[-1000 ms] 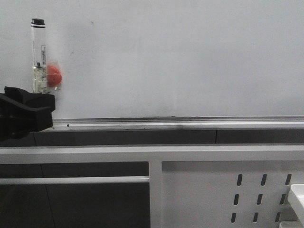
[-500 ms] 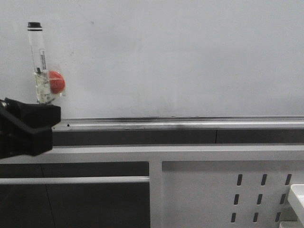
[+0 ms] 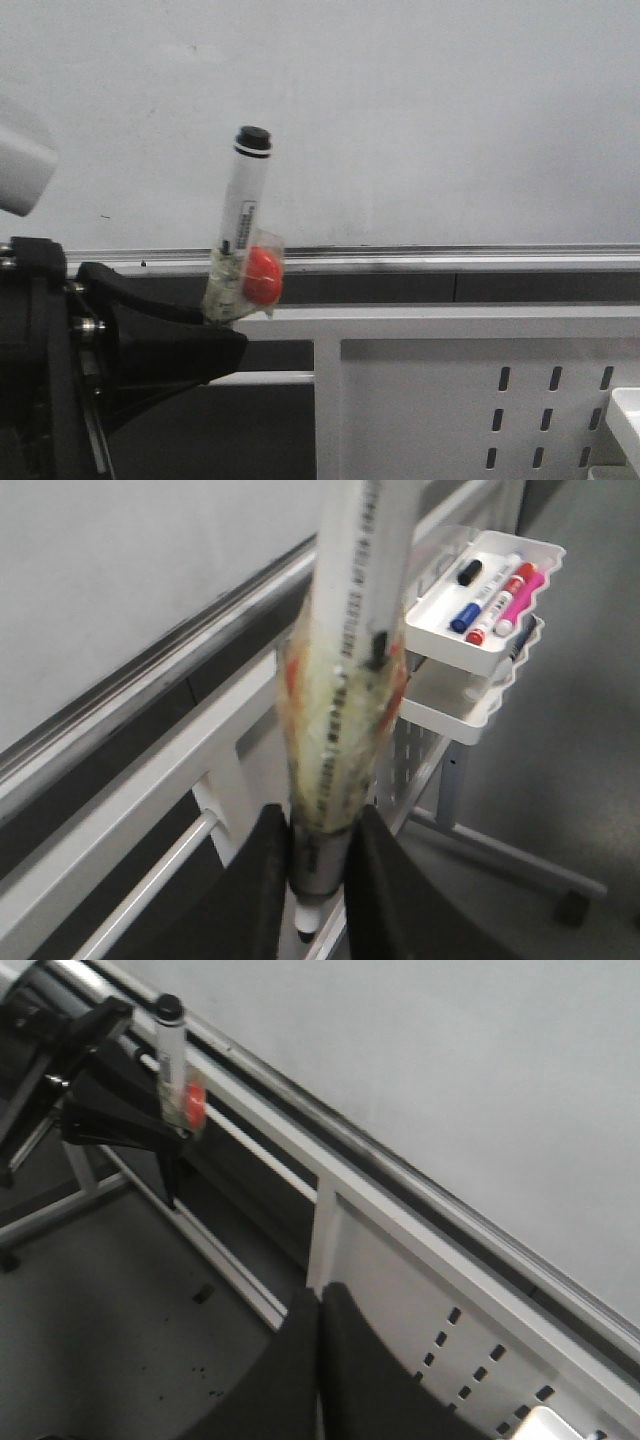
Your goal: Write number 1 on whiteboard
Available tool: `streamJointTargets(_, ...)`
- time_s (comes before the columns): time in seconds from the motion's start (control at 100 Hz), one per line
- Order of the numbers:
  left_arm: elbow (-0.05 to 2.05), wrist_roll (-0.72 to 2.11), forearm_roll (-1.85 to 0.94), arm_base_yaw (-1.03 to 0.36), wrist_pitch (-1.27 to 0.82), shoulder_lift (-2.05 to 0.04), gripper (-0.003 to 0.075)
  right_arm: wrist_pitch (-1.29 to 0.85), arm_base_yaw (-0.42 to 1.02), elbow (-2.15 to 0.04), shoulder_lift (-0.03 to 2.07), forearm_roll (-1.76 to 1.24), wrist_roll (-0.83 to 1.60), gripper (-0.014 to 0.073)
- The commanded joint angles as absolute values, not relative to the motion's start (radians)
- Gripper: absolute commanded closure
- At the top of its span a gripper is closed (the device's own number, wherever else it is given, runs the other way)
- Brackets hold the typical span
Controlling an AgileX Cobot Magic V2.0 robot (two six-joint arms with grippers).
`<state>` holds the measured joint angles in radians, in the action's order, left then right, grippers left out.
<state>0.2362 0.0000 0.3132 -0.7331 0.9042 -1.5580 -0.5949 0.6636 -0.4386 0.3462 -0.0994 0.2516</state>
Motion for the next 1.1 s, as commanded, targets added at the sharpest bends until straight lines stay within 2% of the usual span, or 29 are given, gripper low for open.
streamJointTargets(0.0,0.294,0.000,0.385,-0.739,0.835,-1.483,0.0740,-0.534,0.711,-0.498,0.428,-0.106,0.271,0.0629)
streamJointTargets(0.08,0.332,0.000,0.443,-0.739,0.701,-1.420,0.0740,-0.530,0.741,-0.523,0.505,-0.106,0.271,0.0531)
streamJointTargets(0.2,0.388,0.000,0.513,-0.739,0.501,-1.319,0.0740,-0.513,0.754,-0.567,0.627,-0.106,0.271,0.0332)
streamJointTargets(0.27,0.409,0.000,0.516,-0.739,0.415,-1.272,0.0740,-0.483,0.754,-0.593,0.689,-0.106,0.271,0.0274)
streamJointTargets(0.44,0.443,0.000,0.579,-0.739,0.275,-1.184,0.0740,-0.418,0.760,-0.668,0.810,-0.106,0.292,0.0269)
streamJointTargets(0.63,0.503,0.000,0.655,-0.741,0.029,-1.171,0.0740,-0.423,0.817,-0.753,0.925,-0.106,0.333,0.0269)
streamJointTargets(0.85,0.513,0.000,0.690,-0.763,0.121,-1.171,0.0740,-0.387,0.889,-0.831,1.024,-0.055,0.341,0.0269)
streamJointTargets(1.09,0.513,0.000,0.690,-0.803,0.204,-1.173,0.0740,-0.310,0.890,-0.853,1.091,-0.034,0.341,0.0269)
